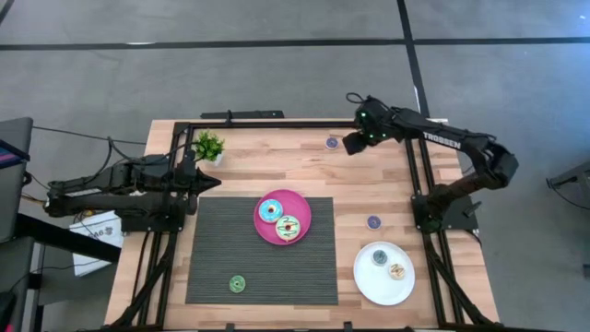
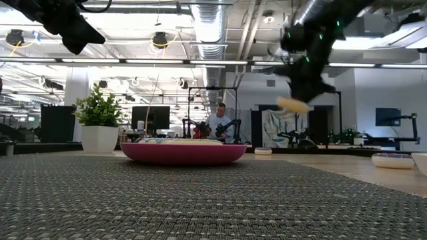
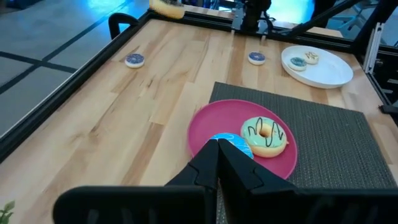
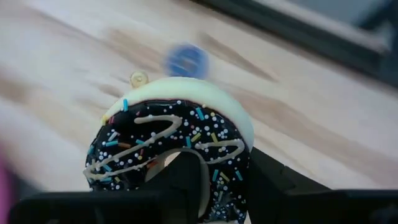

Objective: Pick & Place donuts
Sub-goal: Put the large black donut on the pink plate

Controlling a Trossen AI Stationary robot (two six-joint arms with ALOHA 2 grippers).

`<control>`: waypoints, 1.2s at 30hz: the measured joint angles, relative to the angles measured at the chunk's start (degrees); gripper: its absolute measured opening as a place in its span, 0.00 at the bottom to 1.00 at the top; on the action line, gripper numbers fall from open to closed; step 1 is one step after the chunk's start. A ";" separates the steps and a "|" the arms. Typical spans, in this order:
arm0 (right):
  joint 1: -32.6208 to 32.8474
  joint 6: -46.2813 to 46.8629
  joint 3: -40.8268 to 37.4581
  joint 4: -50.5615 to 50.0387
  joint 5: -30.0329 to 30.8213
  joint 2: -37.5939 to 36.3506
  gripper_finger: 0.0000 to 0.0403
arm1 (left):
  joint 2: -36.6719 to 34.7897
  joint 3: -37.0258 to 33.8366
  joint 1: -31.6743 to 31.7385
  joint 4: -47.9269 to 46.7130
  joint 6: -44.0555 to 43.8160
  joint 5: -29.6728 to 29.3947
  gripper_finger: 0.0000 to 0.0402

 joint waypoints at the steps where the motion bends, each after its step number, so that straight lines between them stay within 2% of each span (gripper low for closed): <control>1: 1.87 0.01 1.37 -0.08 0.00 -0.13 0.22 | 0.00 0.00 0.00 0.00 -0.07 0.02 0.00; 8: 15.21 -0.15 12.46 0.35 0.26 4.51 0.22 | 0.00 0.00 0.00 -0.04 -2.32 0.02 0.00; 16: 26.06 3.38 25.12 0.36 2.57 18.32 0.22 | 0.00 0.00 -0.01 -0.09 -0.90 0.04 0.00; 27: 32.85 11.61 36.28 -4.60 1.55 37.47 0.22 | 0.02 0.02 -0.02 -1.92 -2.37 0.48 0.00; 36: 35.30 16.00 37.17 -6.19 1.39 43.17 0.22 | 0.02 0.02 -0.04 -1.87 -2.37 0.48 0.00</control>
